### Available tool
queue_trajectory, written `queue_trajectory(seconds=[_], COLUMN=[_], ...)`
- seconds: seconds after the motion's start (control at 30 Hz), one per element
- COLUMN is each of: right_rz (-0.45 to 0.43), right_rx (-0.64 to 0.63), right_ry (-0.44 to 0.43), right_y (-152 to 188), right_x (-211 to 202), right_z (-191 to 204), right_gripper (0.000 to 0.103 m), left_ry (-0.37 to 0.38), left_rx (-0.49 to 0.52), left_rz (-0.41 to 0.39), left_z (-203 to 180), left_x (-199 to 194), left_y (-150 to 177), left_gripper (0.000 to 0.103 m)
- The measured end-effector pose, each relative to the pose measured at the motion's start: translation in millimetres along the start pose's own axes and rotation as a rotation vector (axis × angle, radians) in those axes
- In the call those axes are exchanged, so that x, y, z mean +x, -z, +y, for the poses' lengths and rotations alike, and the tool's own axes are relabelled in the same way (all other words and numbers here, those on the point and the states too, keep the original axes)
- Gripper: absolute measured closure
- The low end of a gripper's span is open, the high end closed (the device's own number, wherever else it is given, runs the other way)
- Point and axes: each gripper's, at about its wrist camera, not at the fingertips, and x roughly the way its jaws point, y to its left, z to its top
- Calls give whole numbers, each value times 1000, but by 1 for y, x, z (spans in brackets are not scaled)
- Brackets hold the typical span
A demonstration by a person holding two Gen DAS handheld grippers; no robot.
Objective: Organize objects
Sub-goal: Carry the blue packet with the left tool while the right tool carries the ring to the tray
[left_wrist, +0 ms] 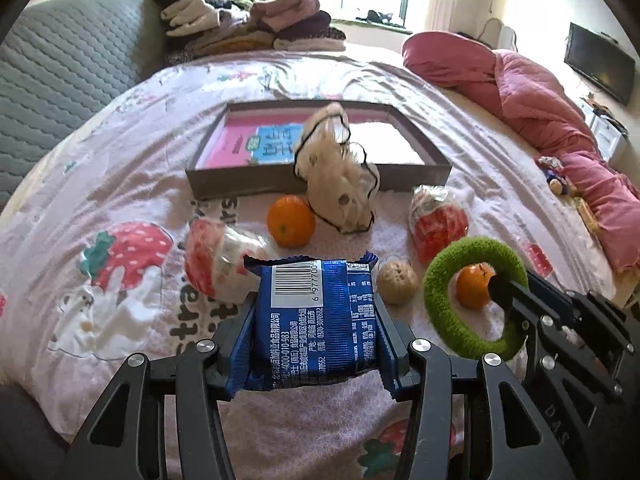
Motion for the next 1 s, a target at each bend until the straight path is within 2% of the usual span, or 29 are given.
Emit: queue_trajectory(seconds=[0.47, 1.0], right_rz=[-68, -96], right_rx=[-29, -55], right_ry=[35, 21], right_y=[-28, -54], right_x=[-11, 2], right_z=[2, 9], right_gripper=[88, 88], left_ry=[-30, -46], left_rx=[4, 4], left_rz=[-52, -75], left_z=[1, 5], left_x=[-16, -9], left_y=[-19, -50], left_gripper=[50, 50])
